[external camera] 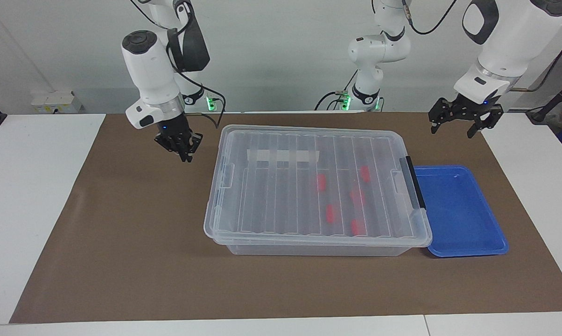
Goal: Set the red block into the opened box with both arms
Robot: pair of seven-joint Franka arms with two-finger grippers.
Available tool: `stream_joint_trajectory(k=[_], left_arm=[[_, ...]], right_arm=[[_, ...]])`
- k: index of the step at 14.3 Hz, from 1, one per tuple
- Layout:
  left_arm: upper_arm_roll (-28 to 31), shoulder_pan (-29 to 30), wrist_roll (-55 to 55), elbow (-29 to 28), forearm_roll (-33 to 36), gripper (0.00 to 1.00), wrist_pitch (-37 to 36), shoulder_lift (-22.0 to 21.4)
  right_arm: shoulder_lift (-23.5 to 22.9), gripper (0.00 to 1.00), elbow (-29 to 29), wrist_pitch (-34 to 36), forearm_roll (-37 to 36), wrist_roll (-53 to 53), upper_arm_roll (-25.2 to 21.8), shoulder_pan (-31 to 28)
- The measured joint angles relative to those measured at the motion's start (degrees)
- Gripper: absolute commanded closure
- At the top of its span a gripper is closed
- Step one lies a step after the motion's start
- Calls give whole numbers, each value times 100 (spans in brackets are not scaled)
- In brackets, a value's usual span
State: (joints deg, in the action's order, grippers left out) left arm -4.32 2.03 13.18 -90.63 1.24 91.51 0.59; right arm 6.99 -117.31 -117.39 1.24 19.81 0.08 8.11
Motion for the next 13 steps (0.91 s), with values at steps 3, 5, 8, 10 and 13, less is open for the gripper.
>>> stream_joint_trajectory(k=[3,5,8,10,13], left_arm=[[4,1,-1,3,0,0,0,-19],[11,4,-1,3,0,0,0,-20],[18,7,-1,3,0,0,0,-22],[18,8,-1,3,0,0,0,-23],[18,8,-1,3,0,0,0,-27]], right_arm=[[124,0,185,347,-8,-1,-13,-427],[137,0,584,855,-10,-52,-17,-648],[58,0,1232,1466,-19,-124,-17,-774],[-146,0,1831,1981,-56,-124,-12,-773],[-485,0,2673,2626,-160,-125,-9,-772]])
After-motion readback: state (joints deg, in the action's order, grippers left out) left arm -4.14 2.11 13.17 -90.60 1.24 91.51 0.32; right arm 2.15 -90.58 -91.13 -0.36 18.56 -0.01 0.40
